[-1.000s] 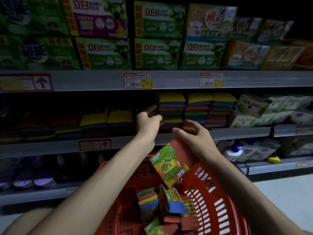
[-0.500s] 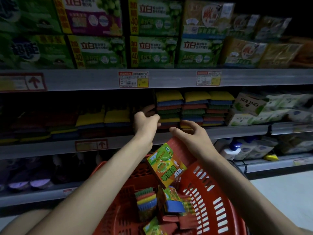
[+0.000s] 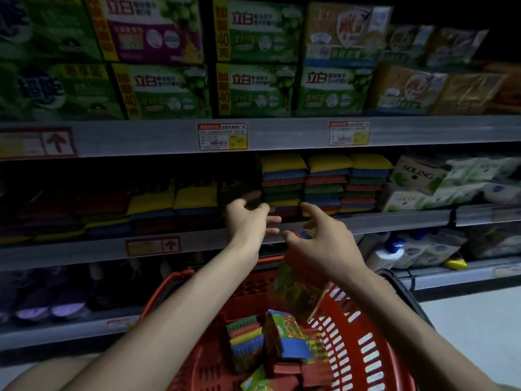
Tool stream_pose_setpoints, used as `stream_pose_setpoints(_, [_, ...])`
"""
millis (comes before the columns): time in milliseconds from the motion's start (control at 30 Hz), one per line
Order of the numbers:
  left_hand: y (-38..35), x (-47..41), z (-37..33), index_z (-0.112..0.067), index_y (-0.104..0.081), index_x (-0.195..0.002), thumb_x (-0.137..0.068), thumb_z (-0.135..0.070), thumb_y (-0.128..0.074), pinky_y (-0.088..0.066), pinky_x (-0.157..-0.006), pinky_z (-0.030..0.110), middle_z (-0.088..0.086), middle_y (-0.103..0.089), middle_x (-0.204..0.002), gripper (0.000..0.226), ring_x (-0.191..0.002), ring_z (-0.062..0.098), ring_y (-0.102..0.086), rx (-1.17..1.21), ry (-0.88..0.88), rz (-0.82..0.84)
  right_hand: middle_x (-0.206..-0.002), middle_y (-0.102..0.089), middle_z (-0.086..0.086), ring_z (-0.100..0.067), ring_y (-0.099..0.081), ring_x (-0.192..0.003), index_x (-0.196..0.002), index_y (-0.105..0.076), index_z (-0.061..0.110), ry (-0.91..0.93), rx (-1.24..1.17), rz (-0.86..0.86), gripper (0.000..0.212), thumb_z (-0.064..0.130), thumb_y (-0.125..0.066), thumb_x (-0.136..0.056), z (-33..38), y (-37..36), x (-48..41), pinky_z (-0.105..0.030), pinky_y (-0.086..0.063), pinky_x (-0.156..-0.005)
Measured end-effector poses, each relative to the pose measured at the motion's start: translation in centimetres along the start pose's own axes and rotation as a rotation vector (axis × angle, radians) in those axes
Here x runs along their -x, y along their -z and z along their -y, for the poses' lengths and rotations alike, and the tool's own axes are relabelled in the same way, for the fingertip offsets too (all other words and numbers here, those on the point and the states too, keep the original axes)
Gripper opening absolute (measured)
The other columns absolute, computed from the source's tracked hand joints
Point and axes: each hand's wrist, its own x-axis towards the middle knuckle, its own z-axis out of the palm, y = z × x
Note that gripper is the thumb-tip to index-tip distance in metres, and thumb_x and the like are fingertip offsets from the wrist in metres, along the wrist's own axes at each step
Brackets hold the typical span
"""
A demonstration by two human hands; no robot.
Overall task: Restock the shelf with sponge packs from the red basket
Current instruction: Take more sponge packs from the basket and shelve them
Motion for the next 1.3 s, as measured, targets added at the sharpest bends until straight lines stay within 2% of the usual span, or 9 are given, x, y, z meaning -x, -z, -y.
stream_pose_setpoints(267, [-0.4,0.4,-0.6,-0.009,-0.036,-0.154,-0.102,-0.001,-0.053,-0.059,-0.051,0.026,0.006,-0.065,-0.095,0.056,-0.070,0.017,-0.076,0.070,0.023,0.039,-0.136,-0.063,-0.004,-0.025,-0.063,-0.118,-0.155,-0.033,0.034,0.035,0.052,-0.010,0.080,0.061,-0.062,-0.085,0.1,-0.3,0.0,-0.044,-0.057,-0.091])
stream_pose_setpoints(500, [-0.3,0.5,-1.2,-0.013,-0.041,-0.151,-0.102,-0.001,-0.053,-0.061,-0.055,0.028,0.005,-0.064,-0.096,0.052,-0.073,0.017,-0.077,0.056,0.027,0.054,-0.134,-0.065,-0.003,-0.022,-0.063,-0.116,-0.154,-0.037,0.030,0.024,0.052,-0.027,0.080,0.060,-0.063,-0.086,0.3,-0.1,-0.3,-0.041,-0.056,-0.090])
stream_pose_setpoints(767, [1.2,2.0,-2.3,-0.011,-0.038,-0.153,-0.101,-0.007,-0.057,-0.051,-0.045,0.022,0.007,-0.072,-0.104,0.056,-0.061,0.011,-0.071,0.014,0.008,0.102,-0.133,-0.066,0.001,-0.018,-0.062,-0.118,-0.143,-0.053,0.027,-0.088,-0.182,-0.064,0.064,0.057,-0.068,-0.088,0.4,1.2,0.1,-0.037,-0.054,-0.093])
stream_pose_setpoints(867, [3.1,3.5,-2.6,-0.015,-0.063,-0.127,-0.102,-0.012,-0.057,-0.055,-0.055,0.023,0.008,-0.074,-0.105,0.026,-0.070,0.014,-0.072,-0.078,-0.062,0.167,-0.125,-0.068,0.003,-0.016,-0.064,-0.113,-0.133,-0.062,0.028,-0.149,-0.329,-0.052,0.055,0.058,-0.070,-0.087,0.2,2.3,0.2,-0.038,-0.055,-0.093])
stream_pose_setpoints(1000, [4.9,5.3,-2.0,-0.025,-0.071,-0.107,-0.101,-0.031,-0.061,-0.055,-0.089,0.034,0.003,-0.074,-0.110,0.013,-0.099,0.017,-0.071,-0.189,-0.030,0.203,-0.106,-0.073,0.008,-0.013,-0.070,-0.100,-0.112,-0.072,0.031,-0.225,-0.546,-0.037,0.042,0.062,-0.071,-0.085,-0.1,3.2,0.5,-0.042,-0.059,-0.091])
stream_pose_setpoints(1100, [5.0,6.8,-1.8,-0.030,-0.064,-0.117,-0.097,-0.055,-0.058,-0.043,-0.110,0.047,-0.003,-0.065,-0.126,0.033,-0.119,0.015,-0.060,-0.203,0.079,0.249,-0.095,-0.076,0.008,-0.010,-0.072,-0.092,-0.098,-0.076,0.030,-0.247,-0.639,-0.144,0.035,0.062,-0.071,-0.085,0.2,3.3,1.0,-0.046,-0.059,-0.090])
stream_pose_setpoints(1167, [5.0,7.5,-1.7,-0.034,-0.057,-0.133,-0.093,-0.066,-0.054,-0.042,-0.112,0.052,-0.005,-0.055,-0.140,0.052,-0.131,0.019,-0.052,-0.176,0.168,0.258,-0.091,-0.076,0.009,-0.005,-0.071,-0.089,-0.094,-0.076,0.028,-0.216,-0.640,-0.264,0.028,0.054,-0.069,-0.091,0.7,3.3,1.6,-0.045,-0.058,-0.090])
stream_pose_setpoints(1233, [5.4,7.9,-1.4,-0.038,-0.056,-0.137,-0.085,-0.075,-0.057,-0.055,-0.097,0.053,0.000,-0.056,-0.143,0.063,-0.127,0.026,-0.059,-0.086,0.291,0.301,-0.095,-0.074,0.011,-0.002,-0.068,-0.092,-0.098,-0.074,0.028,-0.113,-0.622,-0.384,0.019,0.045,-0.066,-0.095,1.4,3.1,2.3,-0.044,-0.056,-0.091])
stream_pose_setpoints(1300, [5.8,7.9,-1.4,-0.030,-0.061,-0.135,-0.079,-0.078,-0.060,-0.062,-0.081,0.050,0.013,-0.065,-0.134,0.074,-0.106,0.034,-0.073,0.063,0.452,0.377,-0.105,-0.070,0.011,-0.006,-0.066,-0.100,-0.110,-0.069,0.026,0.061,-0.556,-0.470,0.019,0.039,-0.066,-0.096,2.1,2.7,3.0,-0.041,-0.056,-0.091])
